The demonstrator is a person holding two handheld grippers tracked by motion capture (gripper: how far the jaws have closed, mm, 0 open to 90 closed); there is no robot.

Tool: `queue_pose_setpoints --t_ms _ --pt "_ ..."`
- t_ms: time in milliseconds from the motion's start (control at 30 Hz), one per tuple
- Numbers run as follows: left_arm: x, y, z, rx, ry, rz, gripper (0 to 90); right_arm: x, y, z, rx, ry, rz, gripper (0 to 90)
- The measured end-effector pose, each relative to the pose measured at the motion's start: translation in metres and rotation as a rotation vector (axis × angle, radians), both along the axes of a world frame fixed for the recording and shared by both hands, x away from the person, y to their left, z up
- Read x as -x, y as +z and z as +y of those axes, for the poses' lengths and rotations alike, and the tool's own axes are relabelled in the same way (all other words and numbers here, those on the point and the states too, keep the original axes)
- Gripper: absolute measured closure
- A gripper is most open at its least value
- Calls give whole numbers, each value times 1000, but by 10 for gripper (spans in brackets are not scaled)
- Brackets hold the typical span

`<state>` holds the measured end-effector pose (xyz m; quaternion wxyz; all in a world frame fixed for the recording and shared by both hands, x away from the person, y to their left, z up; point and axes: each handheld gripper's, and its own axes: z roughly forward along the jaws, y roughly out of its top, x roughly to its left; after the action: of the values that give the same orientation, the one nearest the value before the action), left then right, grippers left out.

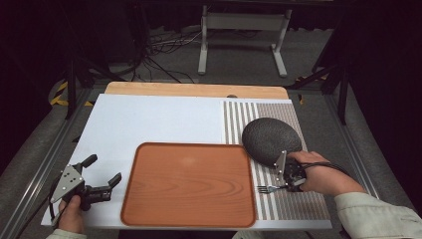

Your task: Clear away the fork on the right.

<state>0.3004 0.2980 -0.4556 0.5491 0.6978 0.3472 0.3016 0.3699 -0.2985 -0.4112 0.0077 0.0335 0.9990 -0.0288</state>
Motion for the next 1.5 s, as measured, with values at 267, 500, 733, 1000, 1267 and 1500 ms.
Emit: queue_pose_setpoints --t_ms 267,500,733,1000,1267,1500 --pt "0 0 0 -2 0 -1 2 0 -2 3 36 74 6 774" --pt "0 0 0 -1 0 -1 2 0 -2 3 44 99 6 779" --pt "0 0 0 1 2 -3 2 2 2 3 31 86 -3 783" --pt "0 0 0 1 3 -4 2 3 17 4 7 72 -33 783" --pt "0 0 0 2 3 -1 2 4 33 3 -20 56 -74 783" --pt "0 0 -1 2 3 -3 2 4 47 3 -42 47 -102 783"
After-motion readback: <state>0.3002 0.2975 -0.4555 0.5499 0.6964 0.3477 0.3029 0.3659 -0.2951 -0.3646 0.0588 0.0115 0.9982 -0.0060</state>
